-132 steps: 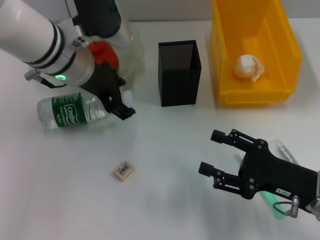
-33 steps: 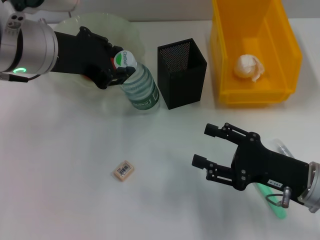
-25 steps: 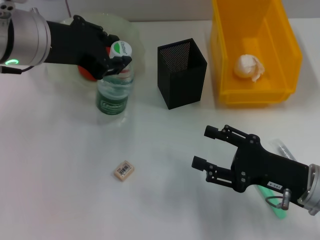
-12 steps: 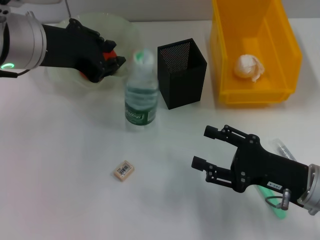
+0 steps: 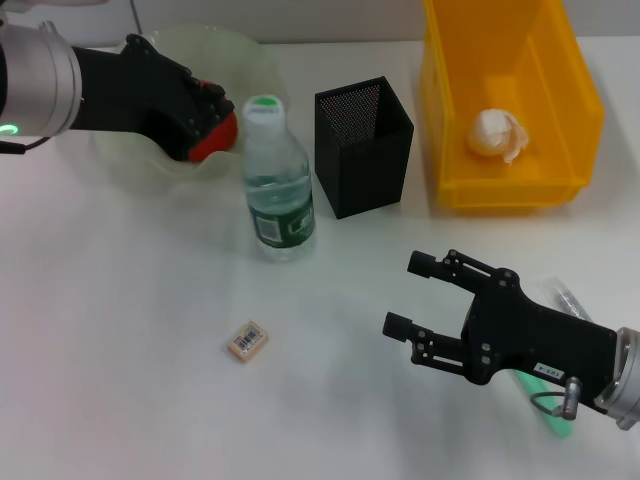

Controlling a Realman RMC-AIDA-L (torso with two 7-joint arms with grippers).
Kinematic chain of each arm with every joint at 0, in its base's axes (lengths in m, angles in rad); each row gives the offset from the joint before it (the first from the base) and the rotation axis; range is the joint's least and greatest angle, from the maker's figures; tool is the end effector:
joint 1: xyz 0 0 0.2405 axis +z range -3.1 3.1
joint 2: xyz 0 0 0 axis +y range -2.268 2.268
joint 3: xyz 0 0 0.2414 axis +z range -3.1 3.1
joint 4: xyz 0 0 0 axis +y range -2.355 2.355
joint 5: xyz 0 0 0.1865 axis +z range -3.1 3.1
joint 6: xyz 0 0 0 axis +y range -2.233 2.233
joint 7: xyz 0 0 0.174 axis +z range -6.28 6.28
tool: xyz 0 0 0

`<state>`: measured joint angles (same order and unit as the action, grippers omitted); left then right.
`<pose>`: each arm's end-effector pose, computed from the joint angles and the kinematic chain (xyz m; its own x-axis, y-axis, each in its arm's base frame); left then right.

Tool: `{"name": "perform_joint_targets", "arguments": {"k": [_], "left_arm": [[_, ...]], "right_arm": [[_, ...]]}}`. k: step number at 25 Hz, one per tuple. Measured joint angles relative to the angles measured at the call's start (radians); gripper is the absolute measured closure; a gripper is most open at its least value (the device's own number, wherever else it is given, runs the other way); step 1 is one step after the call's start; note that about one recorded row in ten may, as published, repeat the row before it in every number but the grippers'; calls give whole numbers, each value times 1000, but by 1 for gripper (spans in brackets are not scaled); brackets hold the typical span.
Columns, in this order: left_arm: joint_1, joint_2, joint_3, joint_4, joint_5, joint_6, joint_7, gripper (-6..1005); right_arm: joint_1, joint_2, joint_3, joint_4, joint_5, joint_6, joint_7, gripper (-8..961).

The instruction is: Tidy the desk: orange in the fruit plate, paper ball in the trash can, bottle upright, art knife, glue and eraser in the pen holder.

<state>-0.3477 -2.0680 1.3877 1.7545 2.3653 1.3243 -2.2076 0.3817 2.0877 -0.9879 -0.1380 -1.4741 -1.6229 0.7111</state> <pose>-0.1407 0.3323 0.0262 0.9790 0.2022 0.0263 0.1825 -0.8120 -0.5544 0.2306 0.2321 -0.0704 0.6475 -0.1612 -0.7448 -0.4107 -0.8971 -0.1629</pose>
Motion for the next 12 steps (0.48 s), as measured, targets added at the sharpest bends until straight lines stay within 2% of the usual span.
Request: {"name": "perform_joint_targets", "arguments": {"k": [5,10,12], "left_arm": [[27,-2,-13,16,-10,-59,0,898],[74,-4,-14,36,-36,-147,0,844],[98,-3,-20,44,-77,-189,0,766]], "right_arm": [[1,0,0,0,0,0,0,169],[2,0,0,0,0,0,0,168],[2,0,0,0,0,0,0,170]]}}
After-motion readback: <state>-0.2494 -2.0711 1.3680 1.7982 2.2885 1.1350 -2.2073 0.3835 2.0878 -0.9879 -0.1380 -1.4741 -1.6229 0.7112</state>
